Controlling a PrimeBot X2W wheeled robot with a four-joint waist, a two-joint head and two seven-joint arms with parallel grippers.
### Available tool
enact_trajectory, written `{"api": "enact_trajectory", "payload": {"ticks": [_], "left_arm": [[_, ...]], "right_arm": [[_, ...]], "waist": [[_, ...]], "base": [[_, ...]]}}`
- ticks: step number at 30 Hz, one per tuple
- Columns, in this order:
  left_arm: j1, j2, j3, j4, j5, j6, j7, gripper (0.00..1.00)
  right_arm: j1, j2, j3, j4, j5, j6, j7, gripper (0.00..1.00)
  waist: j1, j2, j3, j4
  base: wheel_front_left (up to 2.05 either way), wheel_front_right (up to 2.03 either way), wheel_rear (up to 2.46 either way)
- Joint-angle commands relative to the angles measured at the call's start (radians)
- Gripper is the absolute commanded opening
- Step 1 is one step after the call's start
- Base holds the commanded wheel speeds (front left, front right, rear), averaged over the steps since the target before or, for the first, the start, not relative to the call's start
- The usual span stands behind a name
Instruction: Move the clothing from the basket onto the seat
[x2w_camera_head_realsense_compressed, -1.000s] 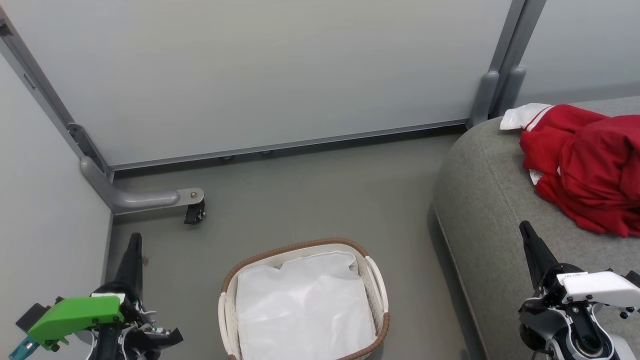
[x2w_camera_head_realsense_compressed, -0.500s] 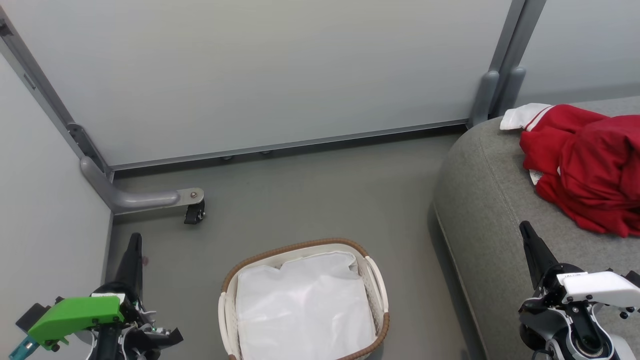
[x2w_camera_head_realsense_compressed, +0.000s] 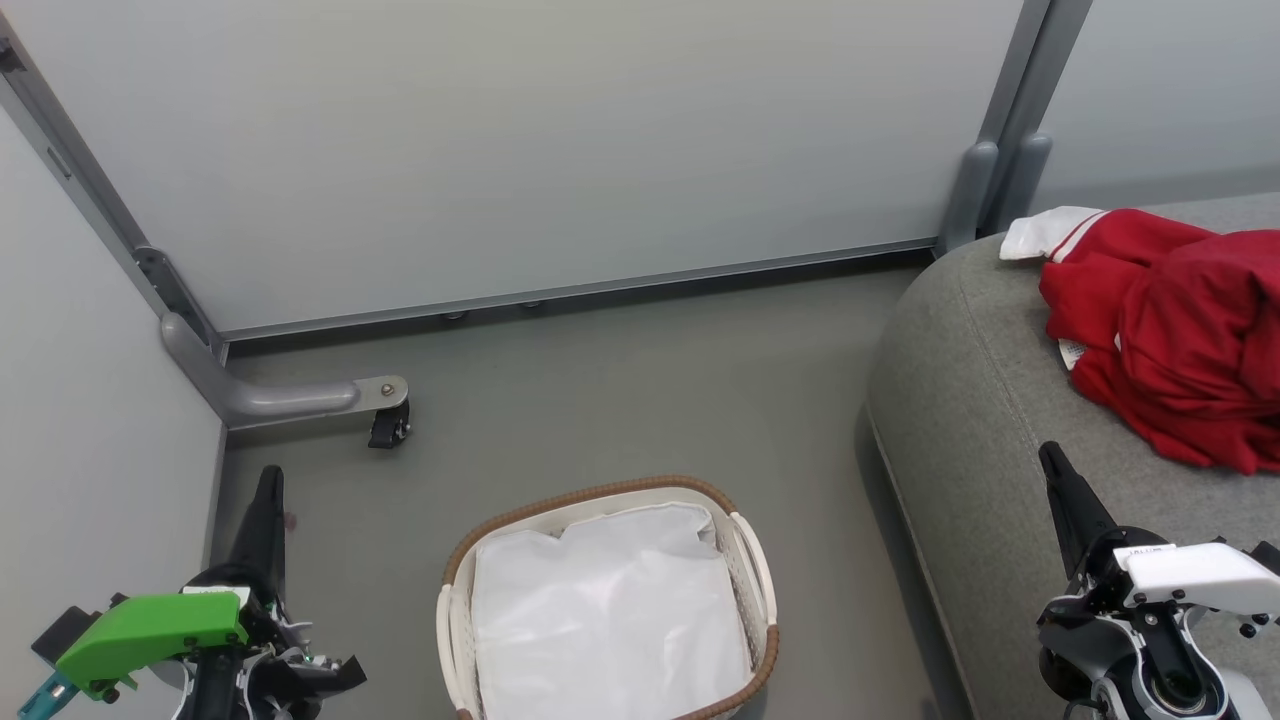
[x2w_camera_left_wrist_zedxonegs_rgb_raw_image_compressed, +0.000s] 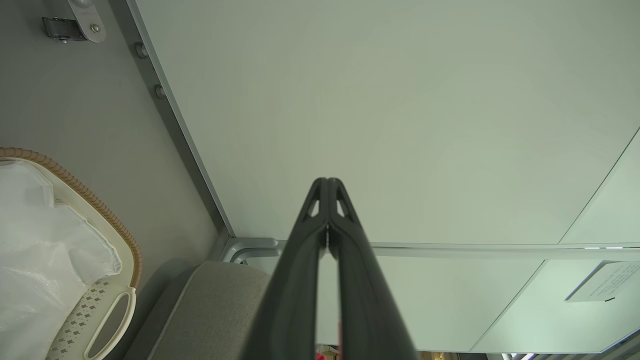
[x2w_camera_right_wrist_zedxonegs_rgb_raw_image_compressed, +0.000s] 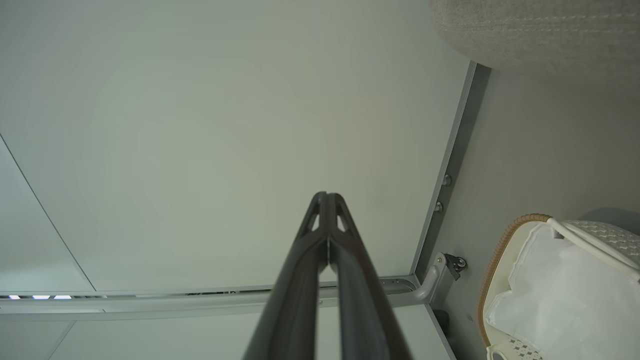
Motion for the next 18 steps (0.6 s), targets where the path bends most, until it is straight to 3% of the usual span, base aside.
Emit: {"api": "enact_trajectory", "payload": {"ticks": [1, 18], "left_arm": [[-0.01, 0.007, 0.003, -0.002, -0.004, -0.004, 0.005, 0.0], [-0.01, 0.007, 0.002, -0.002, -0.004, -0.004, 0.005, 0.0]], "right_arm": [[0.011, -0.006, -0.002, -0.003, 0.003, 0.0, 0.001, 0.0], [0.011, -0.006, -0.002, -0.003, 0.003, 0.0, 0.001, 0.0]], "waist": [[0.0, 0.0, 0.0, 0.0], [0.0, 0.0, 0.0, 0.0]], "base": [[0.0, 0.0, 0.0], [0.0, 0.0, 0.0]]}}
